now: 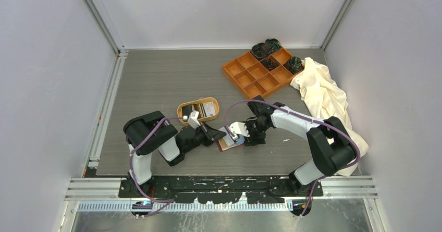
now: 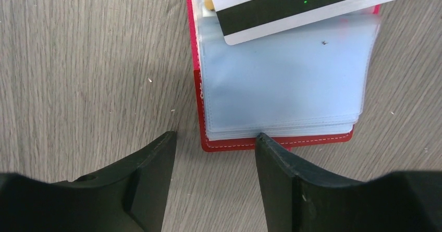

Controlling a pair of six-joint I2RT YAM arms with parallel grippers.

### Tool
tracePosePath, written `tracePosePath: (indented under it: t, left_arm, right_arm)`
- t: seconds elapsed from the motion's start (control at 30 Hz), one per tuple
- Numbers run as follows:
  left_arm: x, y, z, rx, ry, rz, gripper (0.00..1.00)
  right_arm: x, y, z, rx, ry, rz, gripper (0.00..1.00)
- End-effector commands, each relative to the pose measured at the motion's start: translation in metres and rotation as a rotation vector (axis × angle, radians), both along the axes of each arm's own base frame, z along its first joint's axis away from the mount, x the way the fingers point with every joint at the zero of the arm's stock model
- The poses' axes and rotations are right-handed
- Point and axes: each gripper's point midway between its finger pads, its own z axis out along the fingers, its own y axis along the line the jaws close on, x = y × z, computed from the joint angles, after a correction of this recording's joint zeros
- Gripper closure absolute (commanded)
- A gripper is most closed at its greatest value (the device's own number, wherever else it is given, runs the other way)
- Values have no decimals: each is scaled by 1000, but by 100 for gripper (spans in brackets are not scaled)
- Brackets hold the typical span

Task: Put the credit cards into the card holder
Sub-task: Insert the credit card into the card holder.

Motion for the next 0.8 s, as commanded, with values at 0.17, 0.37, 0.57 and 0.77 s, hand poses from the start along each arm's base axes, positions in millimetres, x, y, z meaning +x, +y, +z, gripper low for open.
tracePosePath:
  t: [0.17, 0.37, 0.57, 0.77]
  left_arm:
    - [1, 4, 2, -23, 0, 37, 100]
    - [-1, 6, 6, -27, -9, 35, 100]
    - [-2, -4, -4, -24, 20, 10, 100]
    - [0, -11, -4, -32, 19, 5, 100]
  right_arm:
    - [6, 7, 6, 10, -7, -3, 38]
    - [5, 8, 6, 8, -4, -2, 38]
    - [6, 8, 6, 6, -5, -3, 38]
    - [5, 8, 5, 4, -5, -2, 39]
